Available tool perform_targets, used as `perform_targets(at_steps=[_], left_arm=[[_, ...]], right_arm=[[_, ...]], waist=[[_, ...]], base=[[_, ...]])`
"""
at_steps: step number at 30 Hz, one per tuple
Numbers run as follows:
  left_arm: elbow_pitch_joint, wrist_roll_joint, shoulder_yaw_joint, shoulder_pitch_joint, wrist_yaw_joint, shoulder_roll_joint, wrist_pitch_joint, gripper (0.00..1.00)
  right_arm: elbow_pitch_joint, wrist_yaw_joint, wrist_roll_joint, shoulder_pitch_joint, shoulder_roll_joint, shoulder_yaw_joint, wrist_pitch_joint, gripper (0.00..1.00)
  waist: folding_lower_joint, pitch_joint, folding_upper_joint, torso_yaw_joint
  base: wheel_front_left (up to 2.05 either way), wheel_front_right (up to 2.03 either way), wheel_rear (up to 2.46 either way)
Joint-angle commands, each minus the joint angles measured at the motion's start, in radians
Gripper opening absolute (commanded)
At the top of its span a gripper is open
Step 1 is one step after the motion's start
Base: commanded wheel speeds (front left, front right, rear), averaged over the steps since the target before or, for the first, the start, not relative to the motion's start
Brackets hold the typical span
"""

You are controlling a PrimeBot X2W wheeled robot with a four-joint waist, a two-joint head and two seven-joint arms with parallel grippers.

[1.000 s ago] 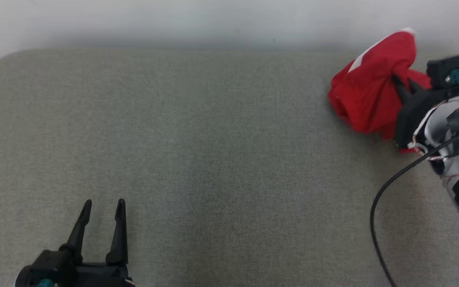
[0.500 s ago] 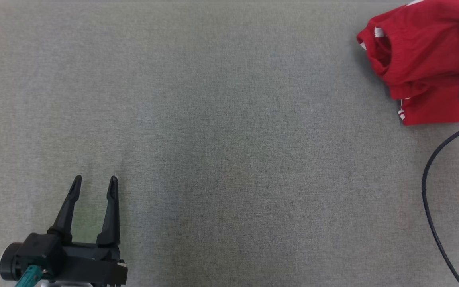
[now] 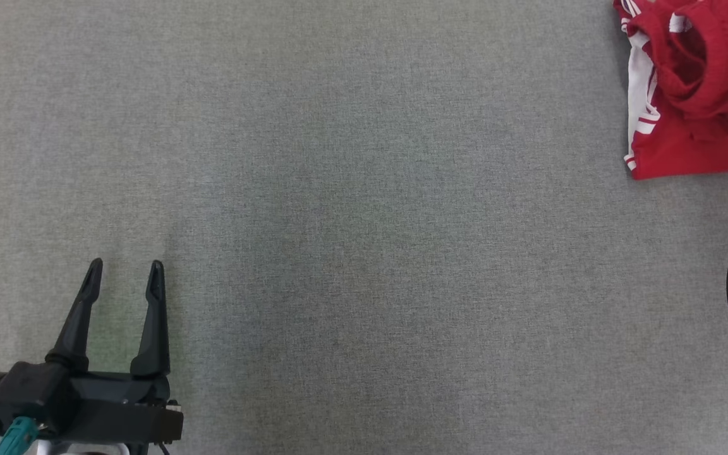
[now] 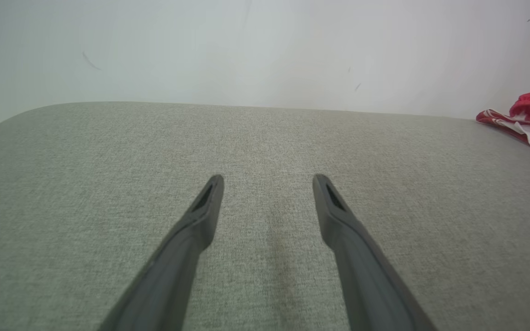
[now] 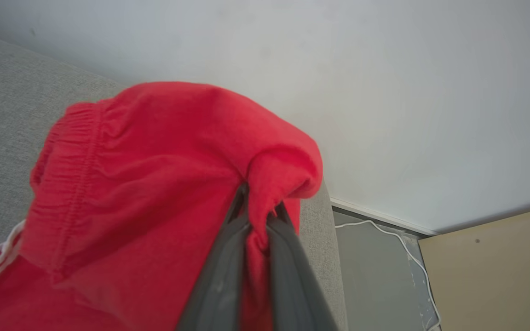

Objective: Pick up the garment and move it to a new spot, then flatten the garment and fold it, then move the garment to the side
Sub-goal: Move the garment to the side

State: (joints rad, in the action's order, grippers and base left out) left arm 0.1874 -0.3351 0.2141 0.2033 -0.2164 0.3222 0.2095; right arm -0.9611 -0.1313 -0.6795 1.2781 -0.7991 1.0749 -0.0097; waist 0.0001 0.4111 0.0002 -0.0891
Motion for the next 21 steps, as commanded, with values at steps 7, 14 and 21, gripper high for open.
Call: perform_targets(at_steps=[7, 14, 21], left_arm=[[0.021, 0.001, -0.006, -0.019, -0.013, 0.015, -0.009, 1.00], [0.014, -0.006, -0.006, -0.026, -0.021, 0.012, -0.008, 1.00], [-0.018, -0.025, -0.004, -0.047, -0.020, -0.003, 0.008, 1.00]], right_arm=[[-0.046, 0.001, -0.014, 0.036, 0.004, 0.049, -0.024, 1.00], [-0.085, 0.001, -0.038, 0.050, 0.016, 0.093, -0.028, 1.00], [-0.112, 0.001, -0.110, 0.064, 0.049, 0.052, -0.111, 1.00]], waist=[[-0.0001, 0.006, -0.0002, -0.008], [-0.0001, -0.008, -0.0002, -0.013], [-0.0001, -0.063, -0.0002, -0.019]], base=[[0.00, 0.00, 0.00], [0.00, 0.00, 0.00], [0.00, 0.00, 0.00]])
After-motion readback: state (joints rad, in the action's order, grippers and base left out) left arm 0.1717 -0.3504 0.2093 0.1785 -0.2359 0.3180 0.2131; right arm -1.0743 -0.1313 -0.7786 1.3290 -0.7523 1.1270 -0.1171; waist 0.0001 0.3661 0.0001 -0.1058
